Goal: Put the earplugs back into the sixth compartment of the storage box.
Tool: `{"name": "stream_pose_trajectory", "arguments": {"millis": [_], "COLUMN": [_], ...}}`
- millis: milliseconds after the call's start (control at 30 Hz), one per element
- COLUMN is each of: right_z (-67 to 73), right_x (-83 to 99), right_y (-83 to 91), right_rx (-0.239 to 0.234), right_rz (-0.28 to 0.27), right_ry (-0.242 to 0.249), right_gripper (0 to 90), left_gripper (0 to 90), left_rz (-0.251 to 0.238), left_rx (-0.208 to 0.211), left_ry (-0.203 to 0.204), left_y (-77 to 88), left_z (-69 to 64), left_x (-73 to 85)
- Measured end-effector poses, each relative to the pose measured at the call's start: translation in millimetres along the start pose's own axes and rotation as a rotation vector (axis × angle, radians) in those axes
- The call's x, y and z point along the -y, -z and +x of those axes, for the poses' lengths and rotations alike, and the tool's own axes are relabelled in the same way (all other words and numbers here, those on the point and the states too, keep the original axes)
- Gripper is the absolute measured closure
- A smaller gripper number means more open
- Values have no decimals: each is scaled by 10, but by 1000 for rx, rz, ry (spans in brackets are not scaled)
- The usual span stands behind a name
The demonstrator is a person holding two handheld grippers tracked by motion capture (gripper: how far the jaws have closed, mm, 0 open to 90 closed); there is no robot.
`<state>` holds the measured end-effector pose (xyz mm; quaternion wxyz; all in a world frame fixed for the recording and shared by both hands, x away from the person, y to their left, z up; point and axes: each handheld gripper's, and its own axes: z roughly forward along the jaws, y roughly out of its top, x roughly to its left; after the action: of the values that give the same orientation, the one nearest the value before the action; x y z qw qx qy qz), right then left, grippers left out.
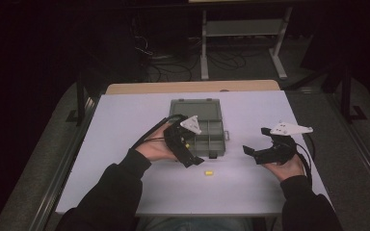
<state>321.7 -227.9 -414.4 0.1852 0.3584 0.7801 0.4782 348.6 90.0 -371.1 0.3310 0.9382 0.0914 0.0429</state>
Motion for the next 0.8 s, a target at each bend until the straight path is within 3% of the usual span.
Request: {"name": "stream_pose_trajectory", "arguments": {"millis": [200,400,800], "right_z": [-4,-1,2], "right_x": [1,0,2], "right_y": [3,8,3], "right_rx": [1,-1,-3], "right_rz": [-2,-2,2], "right_ry": [2,1,1], "right_gripper": [0,0,0], "left_gripper": [0,0,0], "left_rz": [10,-13,13], "left_rx": [1,29,39], "left_ry": [-25,-28,-36], "left_y": [-104,-177,-399], "left_z": [-94,-159,-234], "left_x": [5,43,153]}}
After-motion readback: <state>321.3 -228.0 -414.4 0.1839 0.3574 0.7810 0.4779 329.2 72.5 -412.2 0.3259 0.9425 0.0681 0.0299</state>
